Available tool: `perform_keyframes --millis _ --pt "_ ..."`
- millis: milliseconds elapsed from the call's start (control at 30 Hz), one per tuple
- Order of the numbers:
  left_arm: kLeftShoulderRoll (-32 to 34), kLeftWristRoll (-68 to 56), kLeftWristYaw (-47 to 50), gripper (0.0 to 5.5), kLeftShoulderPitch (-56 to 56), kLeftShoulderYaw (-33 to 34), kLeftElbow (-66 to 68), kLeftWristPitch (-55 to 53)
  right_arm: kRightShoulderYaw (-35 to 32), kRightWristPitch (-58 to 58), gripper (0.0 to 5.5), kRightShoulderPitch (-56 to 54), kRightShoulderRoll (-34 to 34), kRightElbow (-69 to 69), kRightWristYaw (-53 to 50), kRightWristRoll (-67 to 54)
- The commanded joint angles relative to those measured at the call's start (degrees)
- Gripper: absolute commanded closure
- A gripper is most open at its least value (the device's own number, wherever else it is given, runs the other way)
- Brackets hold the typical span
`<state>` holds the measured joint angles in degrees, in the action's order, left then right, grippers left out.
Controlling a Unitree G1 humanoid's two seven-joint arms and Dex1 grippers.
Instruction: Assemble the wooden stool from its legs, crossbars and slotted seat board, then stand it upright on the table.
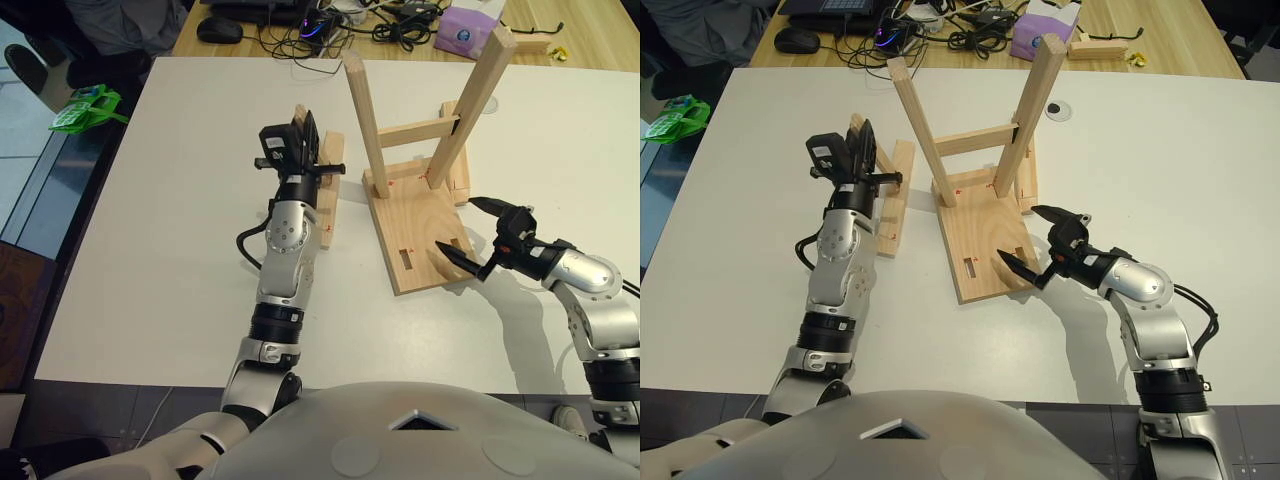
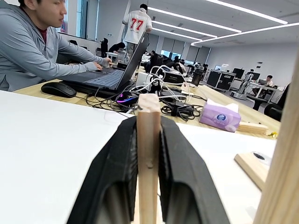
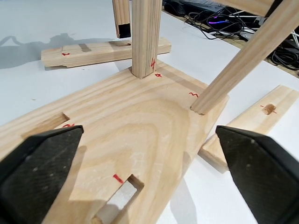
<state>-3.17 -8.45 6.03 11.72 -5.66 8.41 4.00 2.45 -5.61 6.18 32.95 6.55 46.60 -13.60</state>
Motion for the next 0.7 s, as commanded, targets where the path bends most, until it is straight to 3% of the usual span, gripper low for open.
perform_keyframes --millis 33,467,700 --pt "-2.3 1.5 0.0 5.09 1.3 0.2 4.0 1.0 -0.1 0.4 0.10 -0.8 0.2 0.1 -0.1 0.6" --pt "3.0 15.2 0.7 5.09 -2.0 -4.1 7.7 3.9 -0.2 0.7 0.10 -1.3 0.6 -0.7 0.5 0.8" --pt "4.1 11.3 -4.3 5.09 -7.2 -1.4 8.8 -0.9 -0.6 0.7 0.10 -1.1 0.4 -0.7 0.3 0.8"
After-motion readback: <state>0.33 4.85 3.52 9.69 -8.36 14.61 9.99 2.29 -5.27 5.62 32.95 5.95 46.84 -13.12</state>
